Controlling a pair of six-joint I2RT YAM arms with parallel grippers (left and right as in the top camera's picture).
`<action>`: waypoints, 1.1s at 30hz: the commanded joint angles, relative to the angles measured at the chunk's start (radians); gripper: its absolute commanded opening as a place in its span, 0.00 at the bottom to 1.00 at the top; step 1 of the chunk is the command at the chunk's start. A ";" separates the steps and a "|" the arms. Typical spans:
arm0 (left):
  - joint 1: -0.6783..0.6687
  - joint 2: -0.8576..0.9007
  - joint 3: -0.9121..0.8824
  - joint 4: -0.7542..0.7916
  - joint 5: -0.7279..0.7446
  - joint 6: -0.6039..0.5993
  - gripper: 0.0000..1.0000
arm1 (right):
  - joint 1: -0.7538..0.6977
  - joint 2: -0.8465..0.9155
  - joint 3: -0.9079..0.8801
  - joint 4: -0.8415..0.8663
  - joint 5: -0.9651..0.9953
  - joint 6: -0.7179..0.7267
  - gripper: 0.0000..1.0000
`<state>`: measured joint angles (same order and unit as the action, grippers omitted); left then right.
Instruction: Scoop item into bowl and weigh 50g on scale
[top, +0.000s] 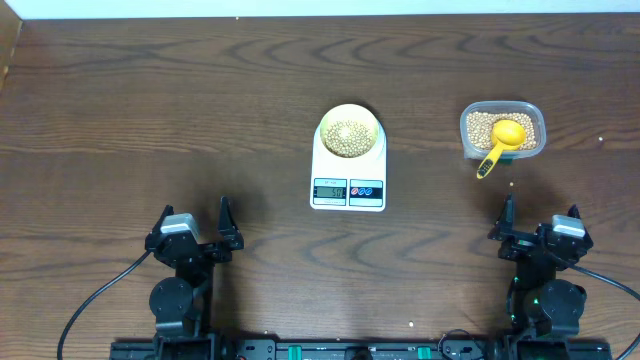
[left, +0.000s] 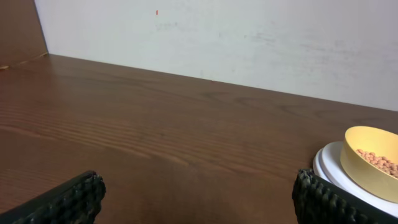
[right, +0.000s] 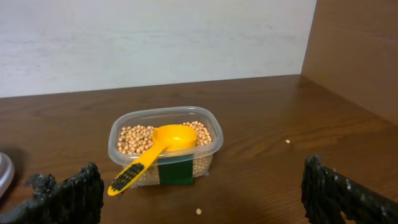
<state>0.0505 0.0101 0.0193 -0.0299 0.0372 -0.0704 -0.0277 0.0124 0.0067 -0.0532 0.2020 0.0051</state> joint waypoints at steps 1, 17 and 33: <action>0.003 -0.006 -0.015 -0.041 -0.031 0.017 0.98 | -0.005 -0.007 -0.002 -0.011 -0.009 -0.022 0.99; 0.003 -0.006 -0.015 -0.041 -0.031 0.017 0.98 | -0.004 -0.006 -0.002 -0.014 -0.027 -0.021 0.99; 0.003 -0.006 -0.015 -0.041 -0.031 0.017 0.98 | -0.004 -0.006 -0.002 -0.015 -0.058 0.002 0.99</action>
<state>0.0505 0.0105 0.0193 -0.0299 0.0372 -0.0704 -0.0277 0.0124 0.0067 -0.0559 0.1818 -0.0044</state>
